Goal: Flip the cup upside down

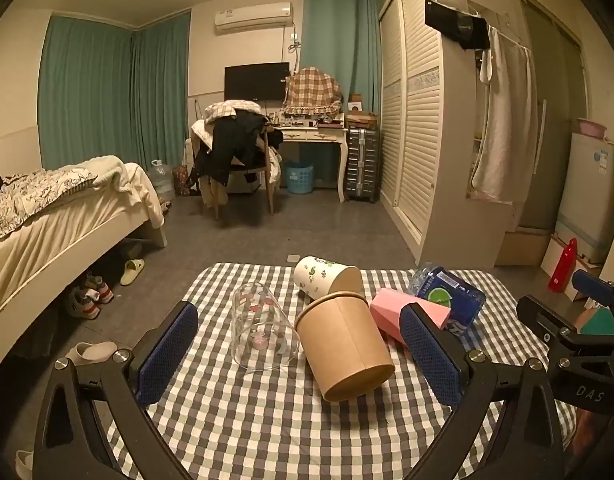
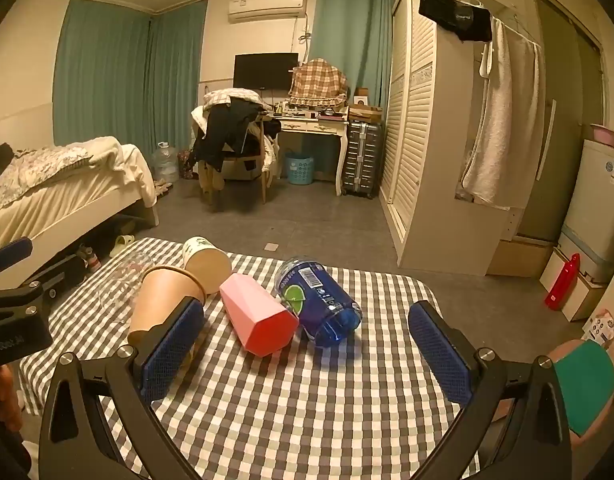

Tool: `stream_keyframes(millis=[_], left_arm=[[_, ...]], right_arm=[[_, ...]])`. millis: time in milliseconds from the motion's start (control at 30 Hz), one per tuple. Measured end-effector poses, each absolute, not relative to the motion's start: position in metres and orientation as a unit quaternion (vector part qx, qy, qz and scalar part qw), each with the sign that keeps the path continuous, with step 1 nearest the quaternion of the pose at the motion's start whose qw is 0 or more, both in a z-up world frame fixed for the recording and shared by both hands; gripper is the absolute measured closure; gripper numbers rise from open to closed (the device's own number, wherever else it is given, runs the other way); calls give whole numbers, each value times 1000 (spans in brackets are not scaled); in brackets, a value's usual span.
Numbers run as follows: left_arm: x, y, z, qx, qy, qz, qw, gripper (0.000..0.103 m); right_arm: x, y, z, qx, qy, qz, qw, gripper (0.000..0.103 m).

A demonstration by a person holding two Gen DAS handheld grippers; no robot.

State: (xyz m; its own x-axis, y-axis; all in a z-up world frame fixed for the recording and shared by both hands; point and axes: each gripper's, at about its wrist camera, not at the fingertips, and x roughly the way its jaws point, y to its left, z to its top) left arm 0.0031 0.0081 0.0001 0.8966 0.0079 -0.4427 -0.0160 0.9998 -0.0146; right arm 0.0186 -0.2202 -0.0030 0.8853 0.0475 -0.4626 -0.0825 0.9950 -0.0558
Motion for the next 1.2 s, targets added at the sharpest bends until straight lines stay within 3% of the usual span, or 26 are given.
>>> stream_keyframes(millis=[1200], left_arm=[[2, 6, -6, -7, 230, 6, 973, 0]], right_arm=[[17, -213, 0, -40, 237, 35, 970, 0]])
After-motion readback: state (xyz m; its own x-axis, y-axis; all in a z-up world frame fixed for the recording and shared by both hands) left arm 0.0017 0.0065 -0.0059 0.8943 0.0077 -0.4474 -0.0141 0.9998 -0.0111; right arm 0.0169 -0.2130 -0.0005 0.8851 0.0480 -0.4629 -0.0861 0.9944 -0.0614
